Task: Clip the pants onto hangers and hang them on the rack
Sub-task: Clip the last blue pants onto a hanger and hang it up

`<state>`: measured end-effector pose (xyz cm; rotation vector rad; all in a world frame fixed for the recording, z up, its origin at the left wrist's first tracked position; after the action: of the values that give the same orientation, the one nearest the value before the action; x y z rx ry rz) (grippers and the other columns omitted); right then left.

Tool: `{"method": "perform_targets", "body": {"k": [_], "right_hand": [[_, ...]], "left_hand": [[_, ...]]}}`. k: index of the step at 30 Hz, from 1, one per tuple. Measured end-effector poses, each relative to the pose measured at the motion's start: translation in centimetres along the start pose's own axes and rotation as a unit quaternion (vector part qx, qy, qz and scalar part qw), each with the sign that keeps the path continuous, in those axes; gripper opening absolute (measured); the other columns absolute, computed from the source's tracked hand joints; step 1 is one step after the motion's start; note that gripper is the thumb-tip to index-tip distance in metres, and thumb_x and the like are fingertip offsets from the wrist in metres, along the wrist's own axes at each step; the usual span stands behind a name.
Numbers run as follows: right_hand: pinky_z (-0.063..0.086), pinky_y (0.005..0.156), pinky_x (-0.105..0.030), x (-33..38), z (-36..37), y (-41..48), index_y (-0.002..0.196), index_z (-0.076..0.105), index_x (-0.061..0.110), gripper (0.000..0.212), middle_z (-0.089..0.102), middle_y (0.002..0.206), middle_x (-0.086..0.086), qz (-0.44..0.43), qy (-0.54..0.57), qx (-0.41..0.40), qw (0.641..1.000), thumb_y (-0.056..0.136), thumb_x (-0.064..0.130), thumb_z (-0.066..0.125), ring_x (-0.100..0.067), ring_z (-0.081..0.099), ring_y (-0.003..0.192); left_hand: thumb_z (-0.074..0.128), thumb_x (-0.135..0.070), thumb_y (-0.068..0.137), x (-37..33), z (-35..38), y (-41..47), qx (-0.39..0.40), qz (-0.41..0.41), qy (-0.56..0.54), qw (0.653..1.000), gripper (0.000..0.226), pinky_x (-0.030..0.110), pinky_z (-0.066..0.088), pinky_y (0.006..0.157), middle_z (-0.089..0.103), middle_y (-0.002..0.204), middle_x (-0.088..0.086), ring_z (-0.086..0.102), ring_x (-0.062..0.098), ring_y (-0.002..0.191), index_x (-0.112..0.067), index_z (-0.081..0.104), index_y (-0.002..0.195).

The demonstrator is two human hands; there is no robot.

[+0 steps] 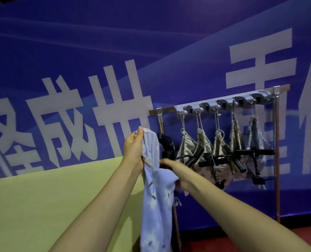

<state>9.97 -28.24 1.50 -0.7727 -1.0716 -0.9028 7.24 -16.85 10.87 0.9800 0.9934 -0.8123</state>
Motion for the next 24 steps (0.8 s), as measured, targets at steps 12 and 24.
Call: {"method": "perform_targets", "body": {"k": [12, 24], "right_hand": [[0.048, 0.069, -0.025, 6.1, -5.9, -4.3, 0.112, 0.053, 0.006, 0.036, 0.060, 0.108, -0.014, -0.221, -0.239, -0.234, 0.916, 0.083, 0.018, 0.070, -0.028, 0.060, 0.098], [0.052, 0.082, -0.043, 5.4, -4.6, -7.7, 0.116, 0.053, 0.013, 0.040, 0.061, 0.104, -0.006, -0.255, -0.398, -0.261, 0.842, 0.082, 0.025, 0.071, -0.025, 0.059, 0.095]], "left_hand": [[0.063, -0.008, 0.086, 0.2, -1.7, 1.5, 0.063, 0.041, 0.291, 0.954, 0.012, 0.031, 0.039, 0.058, 0.051, 0.067, 0.014, 0.047, 0.022, 0.062, -0.004, 0.062, 0.075], [0.046, -0.012, 0.092, 3.8, 4.1, -0.2, 0.034, -0.028, 0.230, 0.972, 0.021, 0.045, 0.055, 0.075, 0.061, 0.078, 0.021, 0.061, 0.035, 0.072, -0.014, 0.059, 0.076]]}}
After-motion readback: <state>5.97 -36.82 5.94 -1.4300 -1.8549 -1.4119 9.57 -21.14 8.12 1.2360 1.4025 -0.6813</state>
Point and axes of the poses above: each hand's wrist, its own y-axis towards the middle knuckle, its own z-axis out of the palm, x = y × z, the point moved 3 cm from there along y, towards the middle knuckle
